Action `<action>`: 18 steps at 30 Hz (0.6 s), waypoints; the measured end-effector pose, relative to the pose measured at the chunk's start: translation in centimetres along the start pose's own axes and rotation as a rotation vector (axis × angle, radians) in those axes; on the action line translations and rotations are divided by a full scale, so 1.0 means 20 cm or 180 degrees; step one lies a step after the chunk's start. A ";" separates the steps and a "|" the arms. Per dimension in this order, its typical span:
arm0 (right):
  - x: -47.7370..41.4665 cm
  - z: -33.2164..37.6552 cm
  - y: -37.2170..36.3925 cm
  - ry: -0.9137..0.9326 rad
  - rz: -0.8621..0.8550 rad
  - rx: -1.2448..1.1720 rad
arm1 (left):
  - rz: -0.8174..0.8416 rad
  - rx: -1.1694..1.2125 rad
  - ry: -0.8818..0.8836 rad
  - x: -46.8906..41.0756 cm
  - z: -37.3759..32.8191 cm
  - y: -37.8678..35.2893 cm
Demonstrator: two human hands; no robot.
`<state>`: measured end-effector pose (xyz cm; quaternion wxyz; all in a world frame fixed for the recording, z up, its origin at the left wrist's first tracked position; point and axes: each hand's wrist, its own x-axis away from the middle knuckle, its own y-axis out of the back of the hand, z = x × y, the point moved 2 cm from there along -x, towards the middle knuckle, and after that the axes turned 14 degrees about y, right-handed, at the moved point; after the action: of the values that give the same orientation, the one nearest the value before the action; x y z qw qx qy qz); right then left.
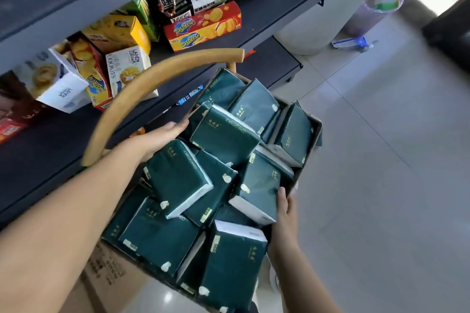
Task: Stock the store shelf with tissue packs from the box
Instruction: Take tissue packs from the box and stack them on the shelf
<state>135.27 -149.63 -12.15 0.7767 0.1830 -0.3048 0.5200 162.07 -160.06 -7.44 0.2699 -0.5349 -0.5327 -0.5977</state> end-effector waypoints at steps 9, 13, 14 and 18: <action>0.11 -0.07 0.04 -0.0026 -0.0201 0.0090 | 0.0139 -0.0395 -0.0129 0.03 -0.05 0.00; 0.13 -0.12 0.04 -0.0049 -0.0418 0.0040 | 0.0250 -0.0643 -0.0255 0.02 -0.15 -0.03; 0.12 -0.13 0.03 -0.0025 -0.0474 0.0035 | 0.0253 -0.0674 -0.0291 0.02 -0.18 -0.03; 0.07 -0.11 -0.02 0.0064 -0.0640 -0.0054 | 0.0244 -0.0728 -0.0414 0.00 -0.30 -0.03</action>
<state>136.61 -147.38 -12.90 0.8294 0.2009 -0.2815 0.4387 159.42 -165.32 -6.74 0.1948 -0.6197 -0.4567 -0.6078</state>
